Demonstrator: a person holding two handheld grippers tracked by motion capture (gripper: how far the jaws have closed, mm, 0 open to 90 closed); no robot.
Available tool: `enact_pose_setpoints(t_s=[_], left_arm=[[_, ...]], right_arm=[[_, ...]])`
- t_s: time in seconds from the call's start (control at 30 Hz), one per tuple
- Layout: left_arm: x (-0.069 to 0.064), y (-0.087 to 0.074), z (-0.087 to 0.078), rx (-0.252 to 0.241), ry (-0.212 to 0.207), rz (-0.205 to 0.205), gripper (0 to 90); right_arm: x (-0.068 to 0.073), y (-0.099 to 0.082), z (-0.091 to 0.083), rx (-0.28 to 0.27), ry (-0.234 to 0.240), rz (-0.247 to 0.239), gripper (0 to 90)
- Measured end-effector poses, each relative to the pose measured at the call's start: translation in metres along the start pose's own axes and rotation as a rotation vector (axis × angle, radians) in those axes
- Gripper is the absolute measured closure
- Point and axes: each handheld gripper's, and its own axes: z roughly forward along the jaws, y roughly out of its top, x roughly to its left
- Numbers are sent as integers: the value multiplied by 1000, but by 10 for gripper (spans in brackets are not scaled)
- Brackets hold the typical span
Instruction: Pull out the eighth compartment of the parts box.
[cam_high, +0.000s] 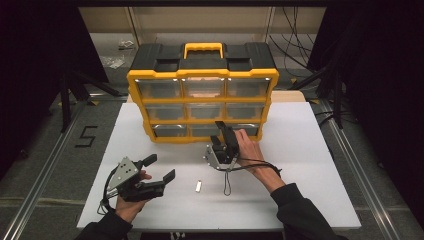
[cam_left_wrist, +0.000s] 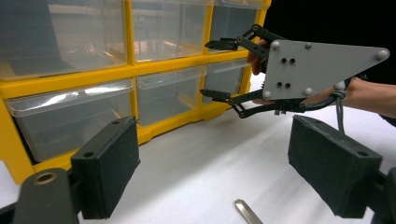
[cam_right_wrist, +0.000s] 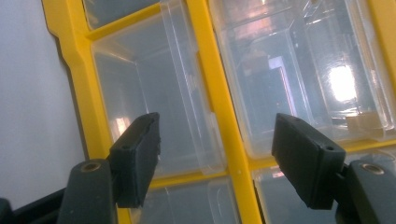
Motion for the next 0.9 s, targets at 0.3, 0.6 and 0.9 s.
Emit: enact_pose_setpoints(t_s=[0.3, 0.6, 0.9], left_arm=[[0, 0, 0, 0, -3, -3, 157], [0, 0, 0, 0, -3, -5, 158], [1, 0, 0, -2, -5, -3, 158]], right_arm=[[4, 1, 7, 1, -21, -16, 367], [6, 1, 13, 4, -42, -52, 393], [8, 1, 16, 4, -66, -63, 429]])
